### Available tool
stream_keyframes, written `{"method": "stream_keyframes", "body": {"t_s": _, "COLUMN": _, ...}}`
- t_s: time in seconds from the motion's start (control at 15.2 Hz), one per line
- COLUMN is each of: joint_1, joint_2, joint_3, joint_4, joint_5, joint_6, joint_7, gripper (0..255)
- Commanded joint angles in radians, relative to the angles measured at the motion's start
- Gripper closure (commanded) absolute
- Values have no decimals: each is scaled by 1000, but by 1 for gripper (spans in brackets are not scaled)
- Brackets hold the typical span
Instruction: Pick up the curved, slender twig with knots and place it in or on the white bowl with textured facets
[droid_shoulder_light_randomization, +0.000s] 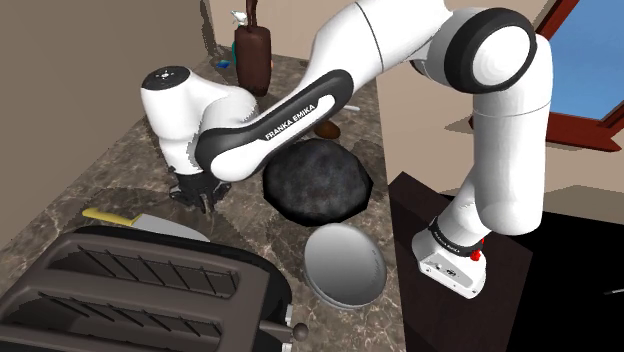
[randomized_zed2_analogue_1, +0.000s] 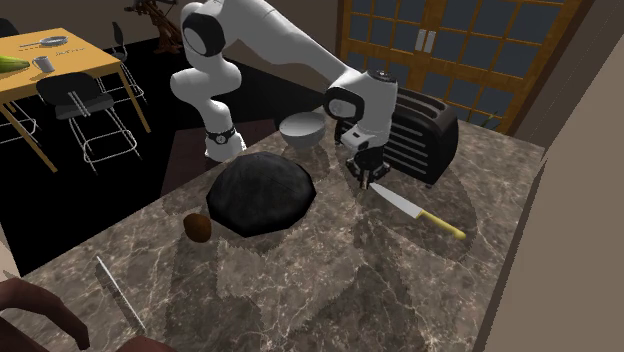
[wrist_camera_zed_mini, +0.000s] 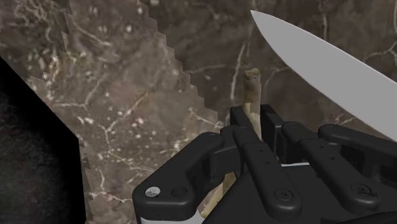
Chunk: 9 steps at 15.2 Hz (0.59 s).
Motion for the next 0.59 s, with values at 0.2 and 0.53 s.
{"method": "stream_keyframes", "body": {"t_s": 0.2, "joint_1": -8, "joint_2": -32, "joint_3": 13, "joint_4": 25, "joint_5": 22, "joint_6": -53, "joint_7": -15, "gripper": 255}}
{"method": "stream_keyframes", "body": {"t_s": 0.53, "joint_1": -13, "joint_2": -60, "joint_3": 24, "joint_4": 54, "joint_5": 40, "joint_6": -106, "joint_7": -28, "gripper": 255}}
